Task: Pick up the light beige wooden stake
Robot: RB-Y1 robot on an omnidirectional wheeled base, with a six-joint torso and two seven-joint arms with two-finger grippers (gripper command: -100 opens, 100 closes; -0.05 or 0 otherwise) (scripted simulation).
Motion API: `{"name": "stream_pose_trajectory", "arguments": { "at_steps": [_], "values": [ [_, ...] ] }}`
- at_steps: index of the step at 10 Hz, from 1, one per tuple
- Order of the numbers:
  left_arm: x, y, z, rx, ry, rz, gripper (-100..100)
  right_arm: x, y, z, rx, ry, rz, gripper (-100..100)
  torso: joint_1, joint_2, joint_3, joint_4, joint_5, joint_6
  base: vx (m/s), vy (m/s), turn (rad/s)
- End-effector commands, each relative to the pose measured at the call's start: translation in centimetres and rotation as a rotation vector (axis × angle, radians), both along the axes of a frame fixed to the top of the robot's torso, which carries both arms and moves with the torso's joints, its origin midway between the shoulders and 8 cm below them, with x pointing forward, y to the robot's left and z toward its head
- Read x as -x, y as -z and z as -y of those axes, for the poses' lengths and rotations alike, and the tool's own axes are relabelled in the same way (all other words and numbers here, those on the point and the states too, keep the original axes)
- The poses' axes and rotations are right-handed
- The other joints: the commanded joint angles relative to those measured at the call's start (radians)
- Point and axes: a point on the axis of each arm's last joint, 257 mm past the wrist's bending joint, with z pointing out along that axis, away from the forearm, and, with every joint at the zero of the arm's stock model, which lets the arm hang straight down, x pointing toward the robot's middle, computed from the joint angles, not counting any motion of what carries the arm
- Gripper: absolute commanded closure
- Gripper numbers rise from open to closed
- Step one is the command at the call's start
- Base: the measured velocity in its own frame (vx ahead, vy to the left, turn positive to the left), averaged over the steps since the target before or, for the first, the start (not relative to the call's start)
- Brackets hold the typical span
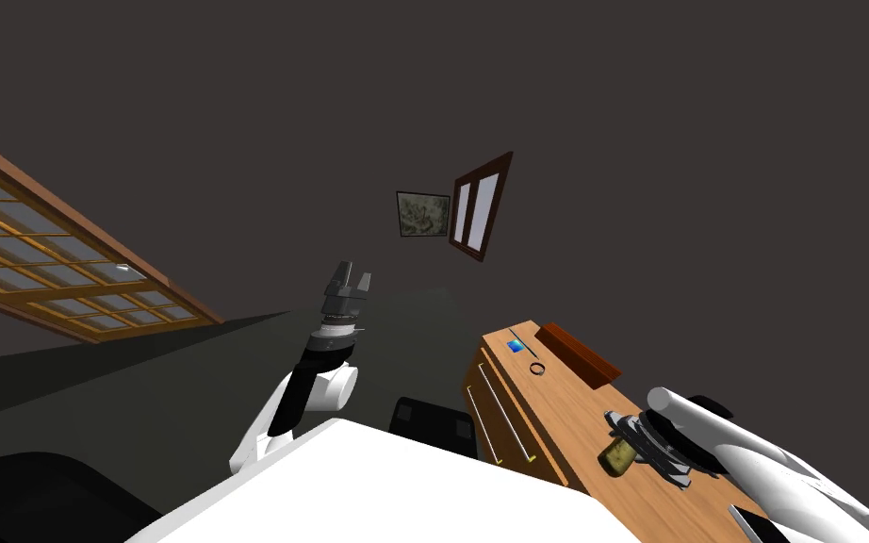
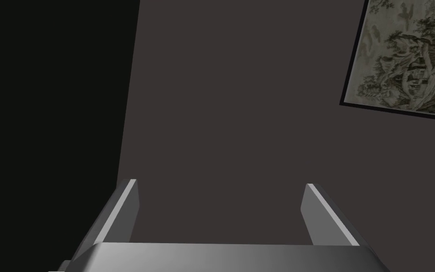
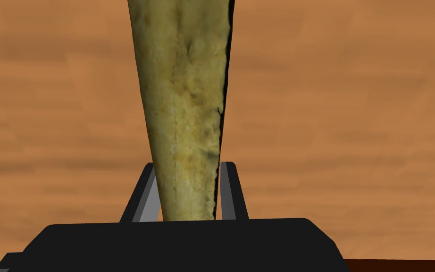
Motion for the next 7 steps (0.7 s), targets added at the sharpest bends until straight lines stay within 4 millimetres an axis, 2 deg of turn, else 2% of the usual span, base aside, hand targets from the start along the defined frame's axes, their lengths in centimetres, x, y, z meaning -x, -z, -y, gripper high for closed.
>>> {"name": "stream_pose_trajectory", "arguments": {
  "at_steps": [1, 2, 3, 4, 7],
  "values": [
    [0.0, 0.0, 0.0, 0.000, 0.000, 0.000, 0, 0.0, 0.0, 0.0, 0.000, 0.000, 0.000, 100, 0.000, 0.000, 0.000, 0.000, 0.000, 0.000, 0.000, 0.000, 0.000],
    [0.0, 0.0, 0.0, 0.000, 0.000, 0.000, 0, 0.0, 0.0, 0.0, 0.000, 0.000, 0.000, 100, 0.000, 0.000, 0.000, 0.000, 0.000, 0.000, 0.000, 0.000, 0.000],
    [0.0, 0.0, 0.0, 0.000, 0.000, 0.000, 0, 0.0, 0.0, 0.0, 0.000, 0.000, 0.000, 0, 0.000, 0.000, 0.000, 0.000, 0.000, 0.000, 0.000, 0.000, 0.000],
    [0.0, 0.0, 0.0, 0.000, 0.000, 0.000, 0, -0.7, -0.1, -0.4, -0.002, 0.015, -0.001, 100, 0.000, 0.000, 0.000, 0.000, 0.000, 0.000, -0.075, -0.044, 0.127],
    [0.0, 0.0, 0.0, 0.000, 0.000, 0.000, 0, -2.2, -0.5, -1.4, -0.006, 0.042, -0.002, 100, -0.006, 0.008, 0.004, 0.001, -0.001, 0.000, -0.139, -0.095, 0.141]
  ]
}}
